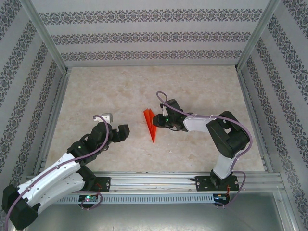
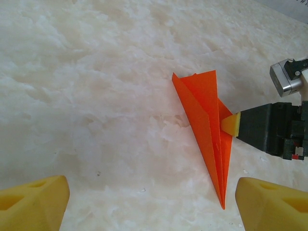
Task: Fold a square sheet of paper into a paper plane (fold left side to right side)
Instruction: Place the paper plane at the center of the table.
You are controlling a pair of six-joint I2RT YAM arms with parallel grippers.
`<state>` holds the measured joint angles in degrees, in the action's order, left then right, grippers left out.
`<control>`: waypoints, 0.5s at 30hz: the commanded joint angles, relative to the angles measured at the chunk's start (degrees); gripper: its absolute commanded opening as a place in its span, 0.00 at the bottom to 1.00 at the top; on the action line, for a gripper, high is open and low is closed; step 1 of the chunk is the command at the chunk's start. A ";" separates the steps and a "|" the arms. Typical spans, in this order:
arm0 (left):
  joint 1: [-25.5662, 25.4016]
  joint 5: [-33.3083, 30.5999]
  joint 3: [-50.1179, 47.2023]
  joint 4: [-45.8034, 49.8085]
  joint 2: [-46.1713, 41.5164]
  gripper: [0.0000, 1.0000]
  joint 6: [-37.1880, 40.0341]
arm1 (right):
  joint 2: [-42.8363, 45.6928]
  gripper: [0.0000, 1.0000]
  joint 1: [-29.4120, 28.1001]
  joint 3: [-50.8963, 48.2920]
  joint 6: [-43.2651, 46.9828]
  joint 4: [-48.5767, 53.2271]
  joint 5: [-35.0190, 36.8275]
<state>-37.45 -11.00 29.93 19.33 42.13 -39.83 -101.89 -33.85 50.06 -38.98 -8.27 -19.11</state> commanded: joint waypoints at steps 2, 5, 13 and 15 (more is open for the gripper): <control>0.89 -0.16 0.98 -0.34 -0.12 0.89 0.72 | 3.14 0.30 0.78 -0.23 1.39 2.89 2.19; 0.89 -0.16 0.90 -0.35 -0.20 0.89 0.79 | 5.02 0.36 0.76 0.23 2.60 5.83 3.78; 1.06 -0.55 0.78 0.09 -0.90 0.90 1.32 | 11.66 0.53 -0.87 6.95 10.64 27.61 8.72; 1.14 -0.85 0.66 0.18 -1.32 0.91 1.45 | 12.02 0.54 -2.39 9.06 12.04 33.04 9.59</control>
<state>-37.36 -11.03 29.93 19.33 41.87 -39.66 -91.57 -34.46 55.81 -31.33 13.13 -12.51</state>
